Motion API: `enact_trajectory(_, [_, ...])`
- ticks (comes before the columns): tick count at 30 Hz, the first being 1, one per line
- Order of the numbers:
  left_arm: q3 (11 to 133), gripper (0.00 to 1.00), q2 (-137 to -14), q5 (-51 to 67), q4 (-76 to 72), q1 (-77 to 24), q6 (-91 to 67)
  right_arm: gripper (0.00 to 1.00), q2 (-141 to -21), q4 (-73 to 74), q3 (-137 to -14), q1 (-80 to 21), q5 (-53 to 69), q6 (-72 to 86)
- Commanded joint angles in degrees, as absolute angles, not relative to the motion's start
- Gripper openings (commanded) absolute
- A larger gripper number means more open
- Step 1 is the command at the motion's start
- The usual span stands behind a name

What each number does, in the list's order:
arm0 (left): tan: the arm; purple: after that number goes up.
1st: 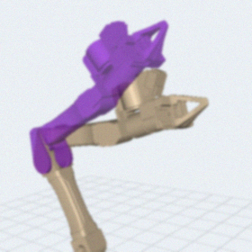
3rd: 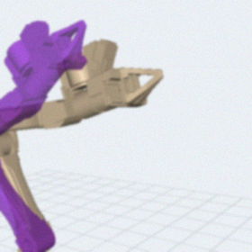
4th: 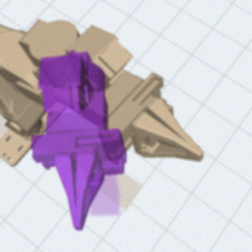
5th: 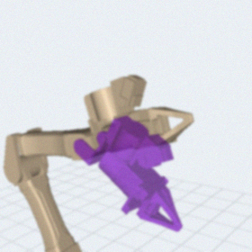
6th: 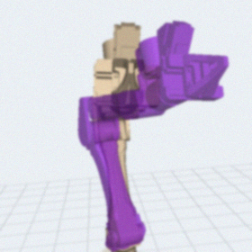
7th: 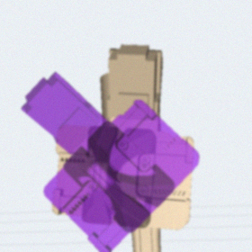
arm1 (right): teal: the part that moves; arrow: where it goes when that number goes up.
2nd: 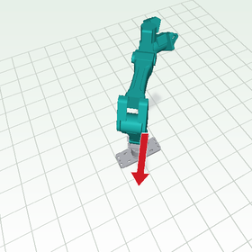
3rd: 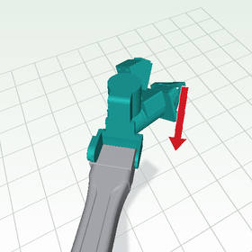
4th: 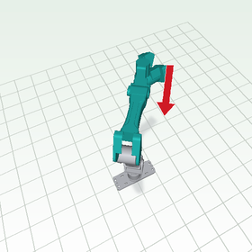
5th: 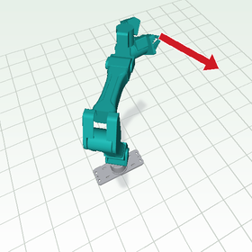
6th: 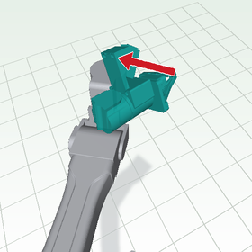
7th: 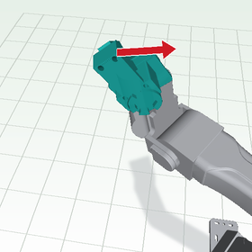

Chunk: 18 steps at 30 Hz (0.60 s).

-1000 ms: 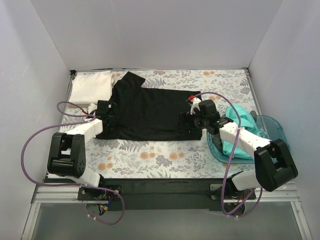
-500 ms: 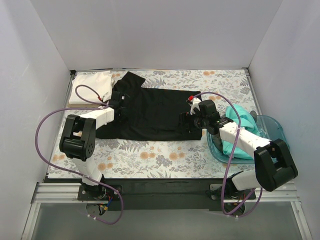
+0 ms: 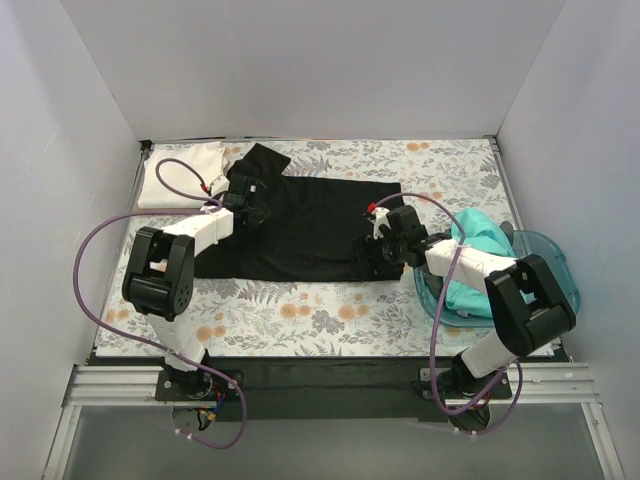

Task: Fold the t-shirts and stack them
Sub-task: Fold the tshirt

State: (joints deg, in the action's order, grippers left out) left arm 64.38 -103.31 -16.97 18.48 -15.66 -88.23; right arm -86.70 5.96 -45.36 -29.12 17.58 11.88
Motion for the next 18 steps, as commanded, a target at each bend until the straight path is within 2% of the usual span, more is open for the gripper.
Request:
enact_trajectory(1, [66.2, 0.87, -98.3, -20.0, 21.0, -16.1, -87.5, 0.98, -89.0, 5.2, -48.9, -30.8, 18.7, 11.4])
enact_trajectory(13, [56.0, 0.90, -88.6, -21.5, 20.6, -17.3, -90.0, 0.98, -96.6, 4.1, -54.7, -31.3, 11.3, 12.6])
enact_trajectory(18, [52.6, 0.93, -87.2, -24.4, 20.1, -17.2, -91.1, 0.98, -95.9, 6.6, -55.3, -31.3, 11.0, 12.9])
